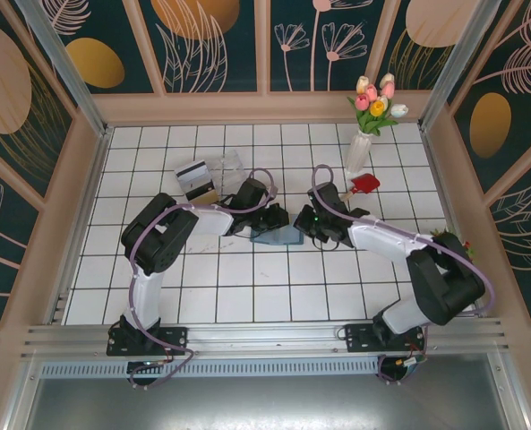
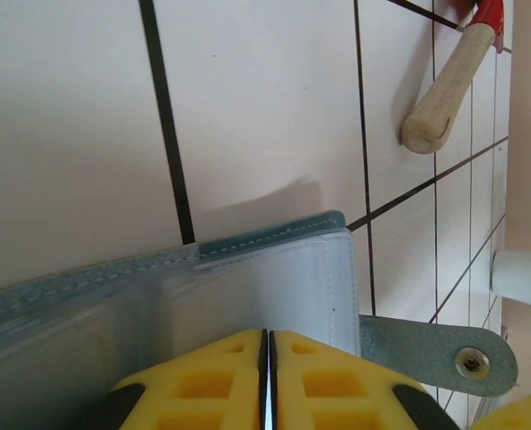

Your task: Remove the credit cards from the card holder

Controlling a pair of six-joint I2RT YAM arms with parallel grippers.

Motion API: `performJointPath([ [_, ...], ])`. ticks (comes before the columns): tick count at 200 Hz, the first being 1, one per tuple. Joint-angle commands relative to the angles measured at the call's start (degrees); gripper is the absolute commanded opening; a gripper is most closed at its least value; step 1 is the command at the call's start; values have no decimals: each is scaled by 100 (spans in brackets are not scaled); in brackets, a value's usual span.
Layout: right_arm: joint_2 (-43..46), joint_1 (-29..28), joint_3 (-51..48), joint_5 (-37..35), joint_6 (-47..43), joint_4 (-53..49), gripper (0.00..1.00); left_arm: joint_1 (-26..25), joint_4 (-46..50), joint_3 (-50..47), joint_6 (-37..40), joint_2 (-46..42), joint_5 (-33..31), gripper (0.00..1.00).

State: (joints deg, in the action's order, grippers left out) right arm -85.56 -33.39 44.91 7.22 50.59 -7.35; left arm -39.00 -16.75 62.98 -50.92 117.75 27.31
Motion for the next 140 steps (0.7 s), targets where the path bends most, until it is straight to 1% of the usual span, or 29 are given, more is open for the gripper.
performJointPath([
  [1, -224, -31, -122, 212, 128, 321, 0, -27, 541, 177, 205, 45, -62, 9],
  [28, -418, -32, -158, 262, 147, 351, 0, -19, 962, 542, 449, -181, -171, 8],
  [41, -490, -33, -144, 254, 127, 308, 0, -20, 1182, 711, 547, -289, -232, 12],
  [75, -617, -41, -79, 238, 67, 257, 0, 51, 1528, 791, 597, -704, -490, 28],
  [120, -646, -74, 112, 204, -44, 158, 3, 286, 1979, 184, 539, -1490, -1207, 50],
  [140, -689, -80, 174, 202, -66, 132, 3, 374, 2236, -71, 570, -1678, -1368, 55],
])
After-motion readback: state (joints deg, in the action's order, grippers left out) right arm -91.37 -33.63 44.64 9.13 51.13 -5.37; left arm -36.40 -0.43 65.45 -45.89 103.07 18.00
